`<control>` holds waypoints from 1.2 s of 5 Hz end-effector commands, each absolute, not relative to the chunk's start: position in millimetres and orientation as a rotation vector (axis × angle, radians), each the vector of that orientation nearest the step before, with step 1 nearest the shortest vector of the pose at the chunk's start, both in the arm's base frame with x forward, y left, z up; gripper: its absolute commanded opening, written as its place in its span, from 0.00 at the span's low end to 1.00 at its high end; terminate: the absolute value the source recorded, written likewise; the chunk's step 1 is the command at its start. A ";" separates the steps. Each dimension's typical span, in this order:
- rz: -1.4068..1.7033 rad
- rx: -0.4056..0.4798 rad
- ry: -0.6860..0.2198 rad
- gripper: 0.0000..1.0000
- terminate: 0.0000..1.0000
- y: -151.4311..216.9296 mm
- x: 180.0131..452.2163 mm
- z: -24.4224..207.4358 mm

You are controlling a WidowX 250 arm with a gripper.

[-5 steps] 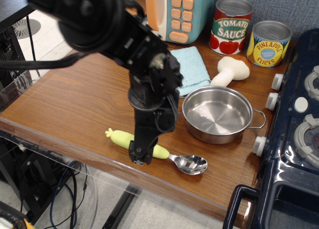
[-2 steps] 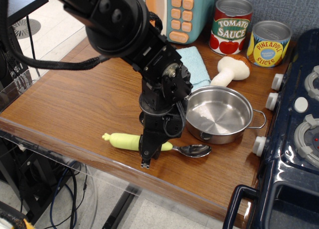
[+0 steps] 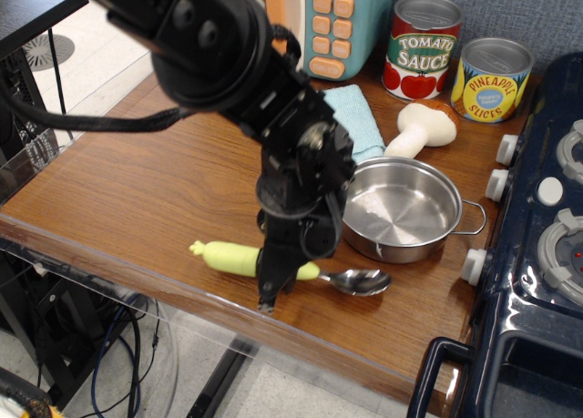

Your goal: PICK UP THE SPOON AND PUT ANOTHER SIDE OF THE TABLE

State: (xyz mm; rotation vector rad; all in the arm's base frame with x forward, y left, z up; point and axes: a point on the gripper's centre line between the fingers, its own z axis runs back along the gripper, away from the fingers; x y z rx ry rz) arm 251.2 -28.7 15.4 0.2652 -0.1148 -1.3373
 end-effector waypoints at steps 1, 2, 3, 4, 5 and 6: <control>-1.339 0.332 -0.225 0.00 0.00 -37.5 241.6 53.6; -1.193 0.337 -0.237 0.00 0.00 -7.6 252.1 79.4; -0.937 0.322 -0.232 0.00 0.00 35.7 264.2 97.2; -0.683 0.293 -0.215 0.00 0.00 73.8 271.2 96.0; -0.466 0.300 -0.175 0.00 0.00 101.0 282.3 94.6; -0.280 0.296 -0.139 0.00 0.00 125.8 294.1 81.6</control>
